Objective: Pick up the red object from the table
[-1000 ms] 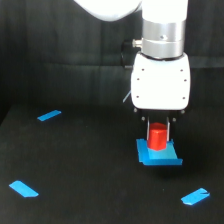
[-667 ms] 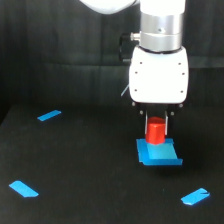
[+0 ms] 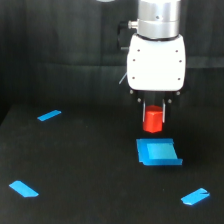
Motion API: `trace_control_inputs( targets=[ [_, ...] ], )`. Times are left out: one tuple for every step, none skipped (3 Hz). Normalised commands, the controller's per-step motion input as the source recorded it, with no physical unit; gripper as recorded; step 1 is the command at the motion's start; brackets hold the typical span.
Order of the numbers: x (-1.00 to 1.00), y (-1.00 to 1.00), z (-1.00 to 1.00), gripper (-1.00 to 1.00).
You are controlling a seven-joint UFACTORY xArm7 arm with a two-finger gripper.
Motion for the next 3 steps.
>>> trace_control_inputs(
  targets=[
    [-0.09, 0.19, 0.00, -1.00],
    [0.03, 0.19, 0.07, -0.96],
    [-0.12, 0.12, 0.03, -0.89]
  ],
)
